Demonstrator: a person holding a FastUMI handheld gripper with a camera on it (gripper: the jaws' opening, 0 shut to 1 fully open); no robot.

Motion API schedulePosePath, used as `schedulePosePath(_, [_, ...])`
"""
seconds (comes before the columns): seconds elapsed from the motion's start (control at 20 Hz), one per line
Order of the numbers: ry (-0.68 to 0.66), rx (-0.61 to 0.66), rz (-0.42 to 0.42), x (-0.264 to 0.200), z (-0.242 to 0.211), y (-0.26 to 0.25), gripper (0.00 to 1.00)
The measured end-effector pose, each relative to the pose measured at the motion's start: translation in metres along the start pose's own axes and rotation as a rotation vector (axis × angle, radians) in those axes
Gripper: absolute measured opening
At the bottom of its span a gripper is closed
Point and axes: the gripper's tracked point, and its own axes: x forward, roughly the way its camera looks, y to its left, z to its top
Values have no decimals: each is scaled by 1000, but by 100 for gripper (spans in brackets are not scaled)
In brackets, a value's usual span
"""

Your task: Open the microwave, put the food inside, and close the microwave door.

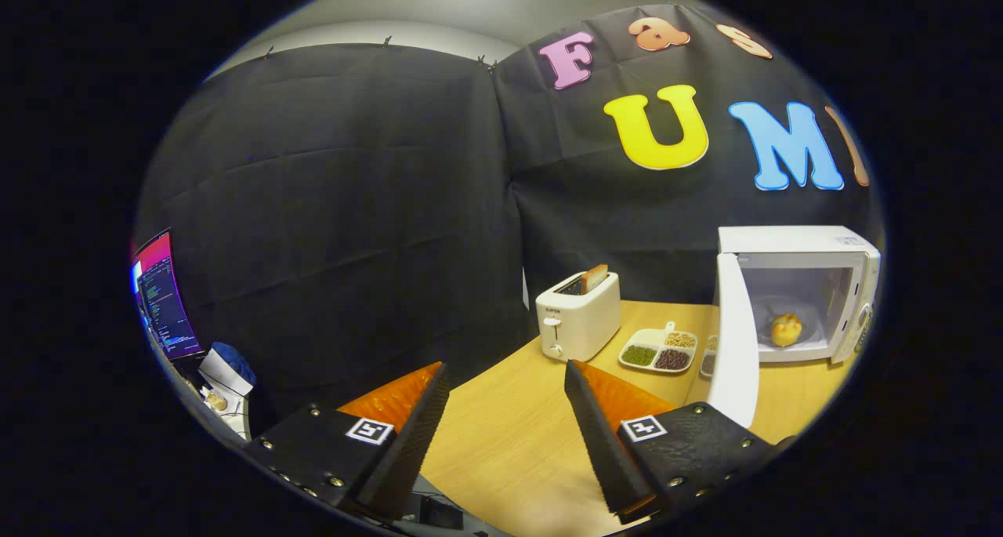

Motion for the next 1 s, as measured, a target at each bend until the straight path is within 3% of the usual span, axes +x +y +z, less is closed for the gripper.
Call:
schedulePosePath(0.05, [27, 13, 5, 2, -11, 0, 82])
schedulePosePath(0.15, [76, 27, -6, 4, -26, -8, 80])
schedulePosePath(0.25, [105, 31, -48, 1, -39, -23, 37])
schedulePosePath(0.35, [140, 46, -71, 1, -49, -37, 28])
schedulePosePath(0.6, [167, 30, -138, -27, -49, -71, 24])
schedulePosePath(0.65, [166, 32, -141, -27, -53, -76, 0])
schedulePosePath(1.0, [205, 33, -178, -57, -62, -116, 1])
